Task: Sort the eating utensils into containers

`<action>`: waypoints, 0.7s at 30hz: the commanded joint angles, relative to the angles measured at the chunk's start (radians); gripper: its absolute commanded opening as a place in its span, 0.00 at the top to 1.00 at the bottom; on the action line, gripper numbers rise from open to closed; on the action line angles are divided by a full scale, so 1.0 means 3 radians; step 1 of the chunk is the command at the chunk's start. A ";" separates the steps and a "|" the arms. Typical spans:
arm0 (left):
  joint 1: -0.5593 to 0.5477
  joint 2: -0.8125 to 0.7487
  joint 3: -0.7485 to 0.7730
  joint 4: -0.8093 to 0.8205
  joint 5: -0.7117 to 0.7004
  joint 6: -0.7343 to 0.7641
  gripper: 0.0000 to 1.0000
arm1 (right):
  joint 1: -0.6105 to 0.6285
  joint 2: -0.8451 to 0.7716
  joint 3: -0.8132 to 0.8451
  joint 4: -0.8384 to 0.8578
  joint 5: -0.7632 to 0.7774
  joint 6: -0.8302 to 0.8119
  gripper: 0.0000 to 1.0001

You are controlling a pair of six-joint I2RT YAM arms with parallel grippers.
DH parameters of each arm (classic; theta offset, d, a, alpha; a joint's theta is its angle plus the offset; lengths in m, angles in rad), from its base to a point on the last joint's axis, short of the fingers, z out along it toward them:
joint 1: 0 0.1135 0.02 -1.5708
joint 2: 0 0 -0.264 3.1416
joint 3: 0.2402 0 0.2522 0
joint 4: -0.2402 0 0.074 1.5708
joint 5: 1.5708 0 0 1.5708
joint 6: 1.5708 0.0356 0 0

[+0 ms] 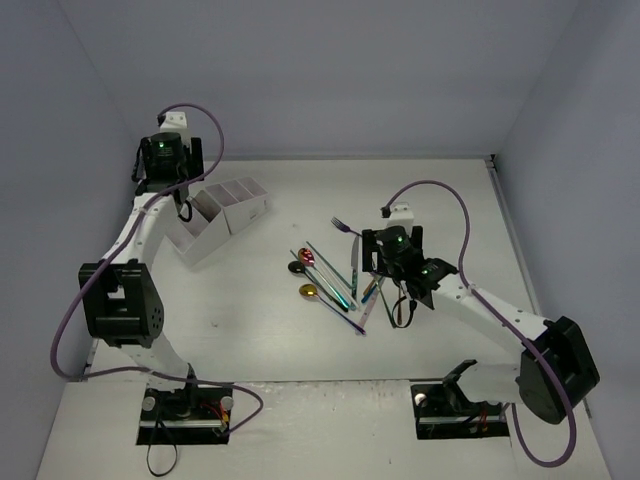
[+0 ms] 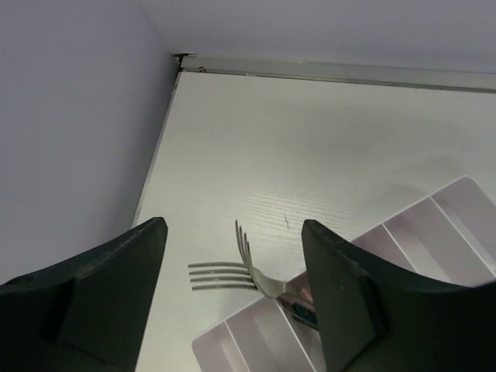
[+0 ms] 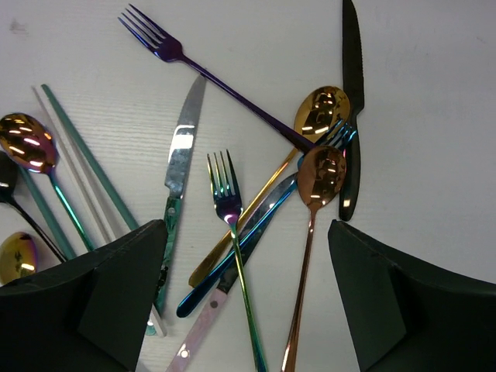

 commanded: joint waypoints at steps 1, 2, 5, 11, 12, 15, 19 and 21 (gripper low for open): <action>-0.0001 -0.0713 0.0101 -0.0057 0.0115 -0.0378 0.26 | -0.0181 0.0231 0.0041 -0.0019 -0.0031 0.0158 0.21; -0.0001 -0.0814 0.0125 -0.0179 0.0192 -0.0485 0.25 | -0.0243 0.0286 0.0055 -0.0039 -0.0089 0.0174 0.23; -0.0028 -0.1133 0.0097 -0.0551 0.0440 -0.0747 0.22 | -0.0424 0.0456 0.0081 -0.0075 -0.0297 0.0249 0.29; -0.0219 -0.1851 -0.0485 -0.0975 0.0959 -0.1116 0.21 | -0.0494 0.0705 0.0119 -0.0126 -0.0634 0.0312 0.44; -0.0255 -0.1960 -0.0599 -0.0995 0.1053 -0.1167 0.21 | -0.0494 0.0718 0.0093 -0.0126 -0.0667 0.0328 0.46; -0.0413 -0.2302 -0.0875 -0.1065 0.1221 -0.1235 0.21 | -0.0494 0.0740 0.0019 -0.0126 -0.0759 0.0355 0.50; -0.0572 -0.2557 -0.1075 -0.1319 0.1242 -0.1145 0.21 | -0.0484 0.0632 -0.0136 -0.0247 -0.0861 0.0465 0.53; -0.0589 -0.2631 -0.1080 -0.1422 0.1236 -0.1033 0.21 | -0.0481 0.0586 -0.0210 -0.0272 -0.0865 0.0499 0.55</action>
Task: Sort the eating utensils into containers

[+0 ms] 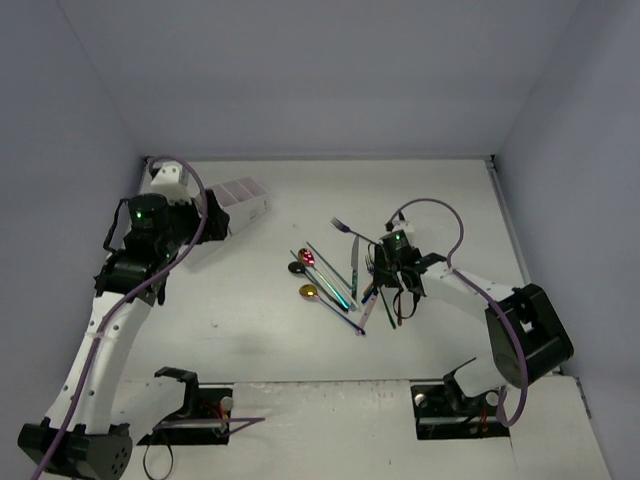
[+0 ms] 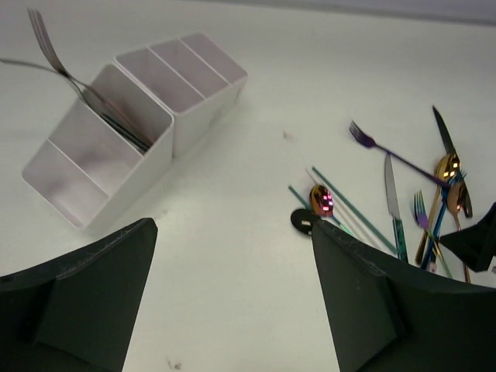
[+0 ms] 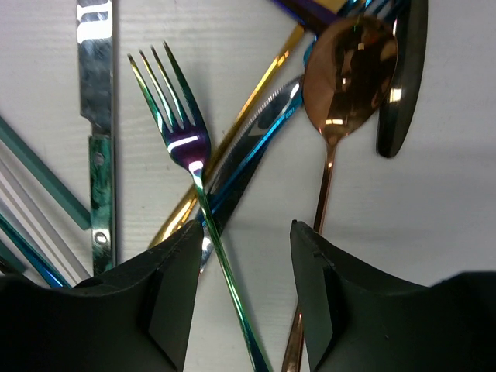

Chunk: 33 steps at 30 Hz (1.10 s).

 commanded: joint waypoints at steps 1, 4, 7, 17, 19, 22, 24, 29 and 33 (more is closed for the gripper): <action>-0.0043 -0.0154 0.0052 -0.0224 0.0118 0.0097 0.21 | 0.0013 -0.0186 -0.0143 -0.0116 -0.0089 0.0166 0.55; -0.0048 -0.0211 0.0021 -0.0304 0.0130 0.0119 0.21 | 0.0018 -0.0147 -0.0166 -0.0176 -0.0134 0.0190 0.56; -0.0043 -0.0248 -0.0042 -0.0297 0.0166 0.0087 0.21 | 0.0045 -0.0070 -0.0212 -0.0208 -0.0208 0.0195 0.58; -0.0043 -0.0252 -0.0072 -0.0289 0.0225 0.0038 0.21 | 0.0282 0.0027 -0.0162 -0.0277 -0.0155 0.0208 0.60; -0.0043 -0.0243 -0.0078 -0.0296 0.0225 0.0043 0.21 | 0.0318 0.0059 -0.0173 -0.0282 -0.0160 0.0226 0.60; -0.0046 -0.0243 -0.0094 -0.0290 0.0236 0.0038 0.21 | 0.0369 0.0115 -0.0173 -0.0291 -0.0170 0.0252 0.61; -0.0052 -0.0234 -0.0101 -0.0289 0.0250 0.0028 0.21 | 0.0380 0.0158 -0.0167 -0.0292 -0.0170 0.0257 0.64; -0.0061 -0.0205 -0.0101 -0.0288 0.0271 0.0011 0.21 | 0.0382 0.0241 -0.0131 -0.0292 -0.0172 0.0213 0.80; -0.0106 -0.0169 -0.0083 -0.0279 0.0295 -0.0012 0.21 | 0.0386 0.0258 -0.0069 -0.0292 -0.0175 0.0164 0.92</action>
